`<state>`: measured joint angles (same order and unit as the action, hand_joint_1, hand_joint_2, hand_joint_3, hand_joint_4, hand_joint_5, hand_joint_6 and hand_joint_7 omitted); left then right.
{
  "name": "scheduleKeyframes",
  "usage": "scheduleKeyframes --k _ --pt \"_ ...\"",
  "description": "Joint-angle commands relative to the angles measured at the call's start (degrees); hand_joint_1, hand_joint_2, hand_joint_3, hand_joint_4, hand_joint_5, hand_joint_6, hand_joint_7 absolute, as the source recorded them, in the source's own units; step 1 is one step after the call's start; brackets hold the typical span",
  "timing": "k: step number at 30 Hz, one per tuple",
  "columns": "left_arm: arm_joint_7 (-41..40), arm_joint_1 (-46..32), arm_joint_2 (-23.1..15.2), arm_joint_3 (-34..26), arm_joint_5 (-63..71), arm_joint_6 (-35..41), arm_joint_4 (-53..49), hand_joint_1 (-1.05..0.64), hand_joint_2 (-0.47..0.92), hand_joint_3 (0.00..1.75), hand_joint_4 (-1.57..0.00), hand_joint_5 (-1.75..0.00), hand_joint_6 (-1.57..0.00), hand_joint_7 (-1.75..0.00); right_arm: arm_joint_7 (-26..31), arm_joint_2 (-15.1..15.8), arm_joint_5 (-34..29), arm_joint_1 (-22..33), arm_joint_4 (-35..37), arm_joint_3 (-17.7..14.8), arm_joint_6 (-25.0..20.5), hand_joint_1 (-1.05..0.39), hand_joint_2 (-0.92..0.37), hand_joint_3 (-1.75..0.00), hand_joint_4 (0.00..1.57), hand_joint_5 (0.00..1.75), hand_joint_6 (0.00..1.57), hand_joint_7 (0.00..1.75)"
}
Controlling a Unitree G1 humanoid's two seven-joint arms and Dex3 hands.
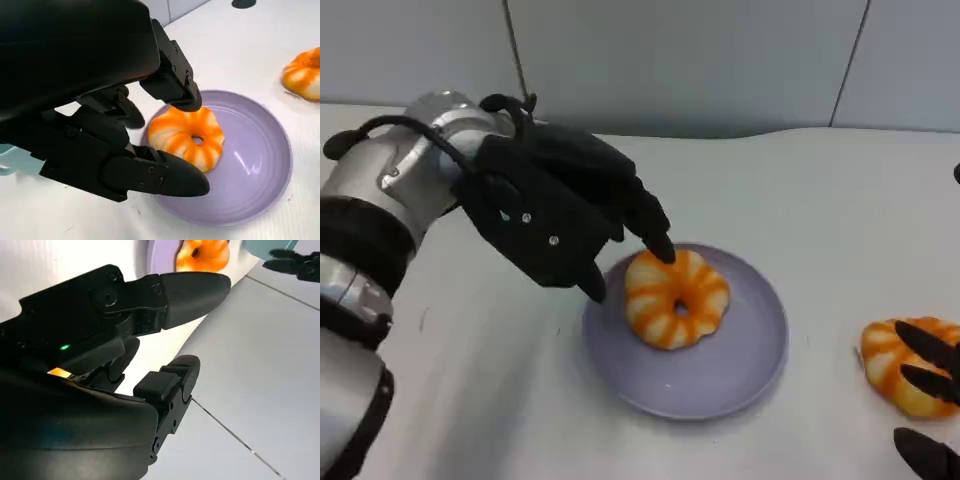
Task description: Grasp the bread from the table and place it into the plate.
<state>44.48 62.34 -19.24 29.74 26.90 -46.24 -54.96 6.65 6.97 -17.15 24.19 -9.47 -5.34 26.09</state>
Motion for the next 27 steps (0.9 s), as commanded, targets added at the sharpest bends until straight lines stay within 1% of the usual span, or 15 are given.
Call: scheduleKeyframes --k 1,3,6,8,10,14,15,18,21,22,23,24,25,26,27 --pt "-1.85 -1.65 -0.57 -1.42 -1.27 -1.30 -1.02 -0.80 0.92 0.26 -0.58 -0.05 -0.67 -0.04 0.37 0.19 0.47 0.15 -0.08 -0.19 0.61 -0.34 -0.92 -0.37 0.83 0.01 0.62 0.00" --pt "-2.03 -1.77 -0.58 -1.68 -1.43 -1.50 -1.13 -0.80 0.92 0.25 -0.60 -0.06 -0.68 -0.05 0.40 0.20 0.45 0.13 -0.02 -0.19 0.68 -0.34 -0.92 -0.37 0.83 0.01 0.62 0.00" --pt "0.68 -9.09 -2.69 -10.75 -14.50 -2.36 -1.81 -0.73 0.92 0.25 -0.69 -0.11 -0.70 -0.05 0.50 0.20 0.39 0.15 0.05 -0.23 0.85 -0.34 -0.92 -0.36 0.84 0.01 0.62 0.00" --pt "6.75 -12.68 -3.34 -15.41 -22.92 0.07 -1.88 -0.68 0.92 0.24 -0.73 -0.14 -0.71 -0.05 0.41 0.08 0.59 0.25 -0.11 -0.27 0.50 -0.34 -0.92 -0.36 0.83 0.01 0.62 0.00" --pt "11.27 -14.98 -4.23 -18.30 -27.86 2.86 -1.46 -0.68 0.92 0.23 -0.76 -0.16 -0.71 -0.04 0.34 0.04 0.73 0.30 -0.18 -0.29 0.36 -0.35 -0.92 -0.36 0.83 0.01 0.62 0.00" --pt "16.23 -19.88 -5.43 -24.93 -35.81 8.98 -0.60 -0.72 0.92 0.22 -0.72 -0.15 -0.70 -0.03 0.34 0.06 0.70 0.22 -0.27 -0.35 0.29 -0.35 -0.92 -0.36 0.82 0.01 0.62 0.00" --pt "16.96 -21.30 -5.60 -26.73 -37.74 10.41 -0.19 -0.69 0.92 0.20 -0.72 -0.15 -0.68 -0.02 0.29 0.08 0.77 0.22 -0.26 -0.36 0.26 -0.34 -0.92 -0.35 0.84 0.01 0.63 0.00" --pt "17.27 -25.06 -5.92 -30.82 -41.42 13.14 1.97 -0.67 0.92 0.20 -0.73 -0.15 -0.66 0.00 0.18 0.27 0.83 0.13 0.00 -0.36 0.60 -0.34 -0.92 -0.35 0.84 0.01 0.63 0.00" --pt "12.64 -29.62 -5.26 -33.11 -41.50 13.92 6.57 -0.67 0.92 0.18 -0.79 -0.19 -0.71 -0.03 0.41 0.41 0.64 -0.15 0.59 -0.43 1.21 -0.33 -0.92 -0.35 0.83 0.01 0.63 0.00" --pt "10.63 -31.43 -4.59 -33.69 -41.43 14.83 8.47 -0.64 0.92 0.14 -0.73 -0.43 -0.77 -0.04 0.43 0.38 0.54 -0.11 0.55 -0.42 1.13 -0.33 -0.92 -0.35 0.84 0.01 0.63 0.00" --pt "7.99 -33.53 -3.98 -33.98 -40.83 16.31 10.81 -0.61 0.92 0.11 -0.62 -0.78 -0.83 -0.07 0.41 0.26 0.44 0.00 0.32 -0.40 0.73 -0.33 -0.92 -0.35 0.85 0.01 0.63 0.00" --pt "5.32 -35.76 -3.51 -34.07 -40.14 18.38 13.35 -0.59 0.92 0.09 -0.52 -1.09 -0.87 -0.11 0.47 0.08 0.28 0.10 0.04 -0.38 0.26 -0.34 -0.92 -0.35 0.86 0.02 0.63 0.00" --pt "3.04 -37.69 -3.30 -33.96 -39.40 20.55 15.81 -0.58 0.92 0.06 -0.46 -1.33 -0.84 -0.30 0.50 -0.08 0.17 0.17 -0.22 -0.36 -0.15 -0.34 -0.92 -0.35 0.86 0.02 0.63 0.00" --pt "0.94 -39.58 -3.40 -33.57 -38.36 23.33 18.44 -0.57 0.92 0.06 -0.42 -1.55 -0.64 -0.82 0.50 -0.14 0.16 0.21 -0.35 -0.36 -0.31 -0.35 -0.92 -0.35 0.87 0.03 0.63 0.00" --pt "-0.81 -41.09 -3.59 -33.13 -37.30 25.94 20.76 -0.56 0.92 0.05 -0.42 -1.64 -0.54 -1.10 0.50 -0.17 0.19 0.23 -0.40 -0.36 -0.31 -0.35 -0.92 -0.35 0.88 0.03 0.63 0.00"
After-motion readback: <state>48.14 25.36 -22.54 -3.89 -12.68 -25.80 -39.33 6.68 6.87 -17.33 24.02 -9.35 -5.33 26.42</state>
